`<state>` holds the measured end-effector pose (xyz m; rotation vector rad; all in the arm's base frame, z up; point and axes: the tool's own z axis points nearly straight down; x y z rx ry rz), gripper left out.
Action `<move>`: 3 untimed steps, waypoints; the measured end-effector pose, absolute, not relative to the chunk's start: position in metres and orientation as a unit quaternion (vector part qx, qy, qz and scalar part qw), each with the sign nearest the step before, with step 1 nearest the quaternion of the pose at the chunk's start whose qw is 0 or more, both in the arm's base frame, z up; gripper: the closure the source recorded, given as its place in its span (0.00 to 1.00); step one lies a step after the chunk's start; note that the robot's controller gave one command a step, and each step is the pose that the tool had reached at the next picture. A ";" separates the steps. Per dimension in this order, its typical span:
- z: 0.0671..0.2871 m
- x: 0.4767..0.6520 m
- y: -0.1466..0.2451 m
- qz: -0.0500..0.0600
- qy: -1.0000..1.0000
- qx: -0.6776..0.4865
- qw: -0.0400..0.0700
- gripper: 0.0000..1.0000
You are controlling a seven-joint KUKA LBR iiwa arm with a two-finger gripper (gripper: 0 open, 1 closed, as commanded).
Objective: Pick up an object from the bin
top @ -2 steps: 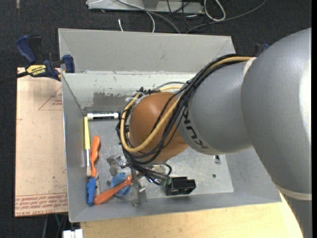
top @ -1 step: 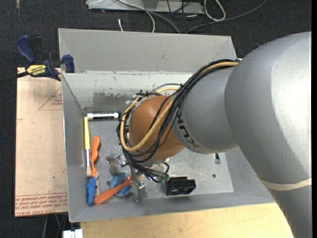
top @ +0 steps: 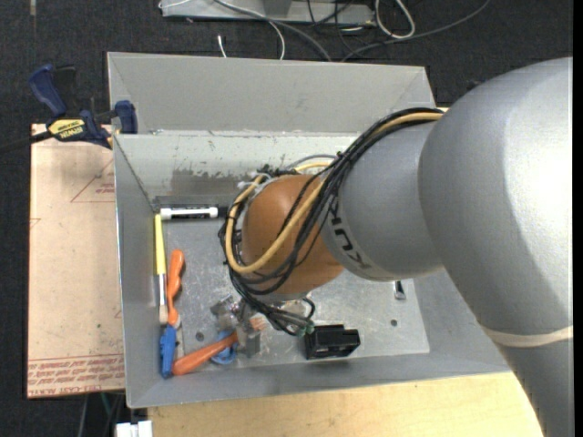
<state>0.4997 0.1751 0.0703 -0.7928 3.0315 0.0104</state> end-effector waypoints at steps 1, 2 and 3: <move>0.070 0.500 0.175 0.003 0.968 -0.253 0.004 1.00; 0.083 0.499 0.175 0.004 0.968 -0.252 0.004 1.00; 0.105 0.498 0.175 0.004 0.968 -0.252 0.002 1.00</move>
Offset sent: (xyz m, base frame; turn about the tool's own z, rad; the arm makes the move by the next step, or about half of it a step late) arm -0.0002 0.0000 0.0193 0.0001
